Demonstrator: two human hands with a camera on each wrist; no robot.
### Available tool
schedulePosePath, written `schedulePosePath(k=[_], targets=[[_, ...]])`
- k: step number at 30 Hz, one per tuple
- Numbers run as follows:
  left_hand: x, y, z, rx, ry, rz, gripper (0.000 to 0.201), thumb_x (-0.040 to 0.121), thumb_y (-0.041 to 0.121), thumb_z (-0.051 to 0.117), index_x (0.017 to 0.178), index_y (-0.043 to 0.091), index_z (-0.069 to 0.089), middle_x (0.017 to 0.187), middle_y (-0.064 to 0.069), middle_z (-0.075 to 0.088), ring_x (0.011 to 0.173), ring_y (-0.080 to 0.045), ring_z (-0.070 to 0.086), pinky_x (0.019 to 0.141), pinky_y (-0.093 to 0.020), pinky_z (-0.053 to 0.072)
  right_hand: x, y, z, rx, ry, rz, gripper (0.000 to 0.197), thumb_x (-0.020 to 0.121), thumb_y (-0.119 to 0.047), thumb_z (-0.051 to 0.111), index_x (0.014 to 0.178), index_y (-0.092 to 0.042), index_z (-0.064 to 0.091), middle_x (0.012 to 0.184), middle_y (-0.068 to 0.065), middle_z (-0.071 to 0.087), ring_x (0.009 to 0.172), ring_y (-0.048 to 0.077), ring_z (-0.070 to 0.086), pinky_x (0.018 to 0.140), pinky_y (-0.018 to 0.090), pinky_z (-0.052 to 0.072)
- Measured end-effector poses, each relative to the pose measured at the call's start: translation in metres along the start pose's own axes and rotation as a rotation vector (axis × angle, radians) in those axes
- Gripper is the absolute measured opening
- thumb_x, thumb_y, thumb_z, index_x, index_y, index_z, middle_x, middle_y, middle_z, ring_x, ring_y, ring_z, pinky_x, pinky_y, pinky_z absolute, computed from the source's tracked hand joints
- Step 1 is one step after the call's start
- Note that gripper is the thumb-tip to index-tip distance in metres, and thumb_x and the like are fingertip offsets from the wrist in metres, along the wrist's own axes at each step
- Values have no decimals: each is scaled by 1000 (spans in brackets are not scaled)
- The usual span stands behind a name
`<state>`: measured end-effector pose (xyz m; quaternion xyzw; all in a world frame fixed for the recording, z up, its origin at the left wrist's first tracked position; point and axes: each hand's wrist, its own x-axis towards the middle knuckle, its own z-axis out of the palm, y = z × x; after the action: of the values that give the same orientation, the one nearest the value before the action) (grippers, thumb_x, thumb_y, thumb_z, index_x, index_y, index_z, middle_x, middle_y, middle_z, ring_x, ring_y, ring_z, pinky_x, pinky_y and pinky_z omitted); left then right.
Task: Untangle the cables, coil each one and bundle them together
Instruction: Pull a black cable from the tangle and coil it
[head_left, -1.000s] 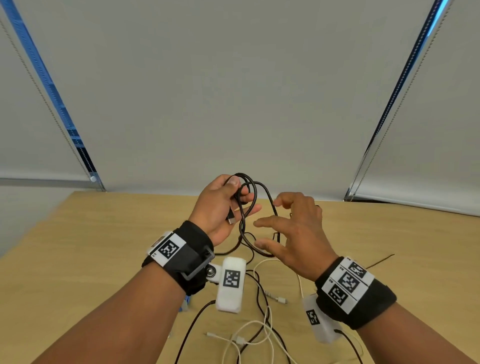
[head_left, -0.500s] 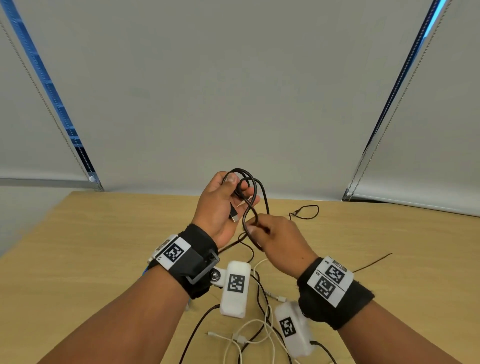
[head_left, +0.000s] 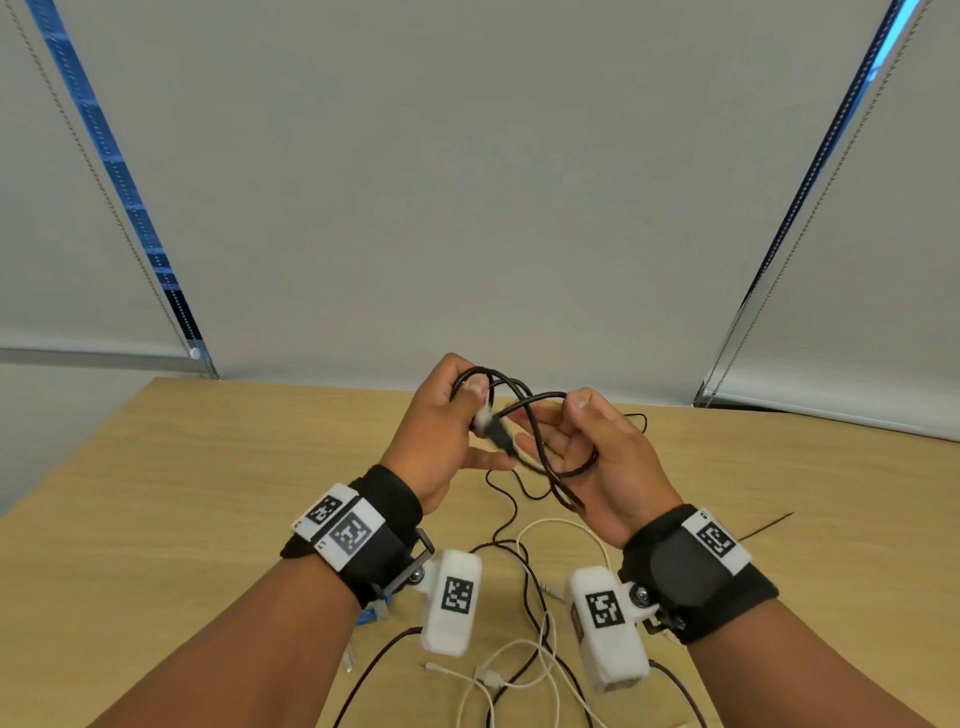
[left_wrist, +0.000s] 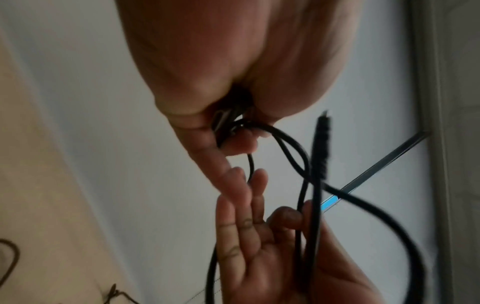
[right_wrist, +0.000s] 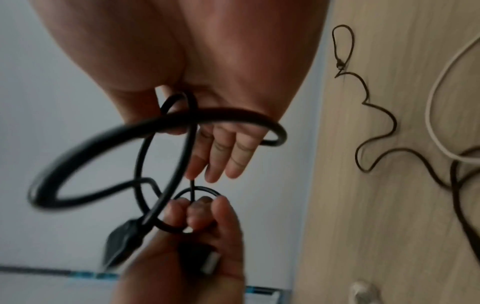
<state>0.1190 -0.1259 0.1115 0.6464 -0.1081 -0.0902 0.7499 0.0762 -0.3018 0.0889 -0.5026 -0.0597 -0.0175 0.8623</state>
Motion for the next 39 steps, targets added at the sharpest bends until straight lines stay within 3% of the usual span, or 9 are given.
schedulePosePath(k=[6,10,18,22,24,29,32,35,39], targets=[[-9,0,5,-635,-120,-92,19,105,26,49,89,18,55,78,-3,49,69,-16,49,78,-59,56,8,11,-1,-497,329,-296,15,97,-38,55,83,-33,57,71,-14,57,62,8,56,60,28,52],[-14,4,26,-756,-246,-70,17,103,29,51,92,17,56,78,-2,50,70,-15,48,76,-61,56,11,29,9,-838,329,-414,14,97,-41,37,84,-41,41,77,-20,57,62,-2,52,53,16,44],[-12,1,-2,-127,-213,3,16,105,26,49,91,23,56,76,3,47,61,-6,44,42,-21,28,14,2,-20,-934,223,-145,26,102,-45,47,81,-31,53,68,-10,55,54,1,48,56,30,41],[-2,-8,-17,238,-67,9,18,106,22,46,92,20,57,79,1,50,67,-10,51,49,-27,46,17,-27,-36,-1124,62,-35,16,89,-35,72,82,-24,64,82,-8,71,73,1,63,70,32,48],[0,-11,-18,230,-53,-4,17,107,23,45,96,17,57,89,-2,58,82,-16,63,73,-40,60,15,-39,-43,-1146,4,52,16,85,-36,77,83,-25,65,75,-2,67,66,9,57,66,30,46],[8,-7,-31,228,179,45,21,105,22,45,89,18,57,79,2,54,75,-16,58,89,-42,52,10,-76,-72,-1085,188,44,32,90,-60,58,81,-30,65,52,-18,46,50,6,39,51,26,35],[15,-2,-46,48,327,-48,23,106,24,46,86,18,56,68,4,44,58,-11,45,86,-44,56,7,-92,-93,-1074,370,40,32,94,-55,55,83,-28,68,69,-3,52,64,19,45,59,34,38],[16,-4,-52,27,352,-118,25,106,29,48,86,18,56,65,5,38,54,-10,41,78,-39,59,5,-92,-101,-1199,432,164,27,97,-42,60,120,-29,63,116,10,62,100,26,61,87,46,51],[11,-11,-32,36,277,-171,28,105,33,49,84,15,55,60,6,36,51,-9,39,77,-41,63,5,-72,-54,-1352,414,-178,41,96,-36,62,135,-36,53,141,1,41,122,20,53,101,37,44]])
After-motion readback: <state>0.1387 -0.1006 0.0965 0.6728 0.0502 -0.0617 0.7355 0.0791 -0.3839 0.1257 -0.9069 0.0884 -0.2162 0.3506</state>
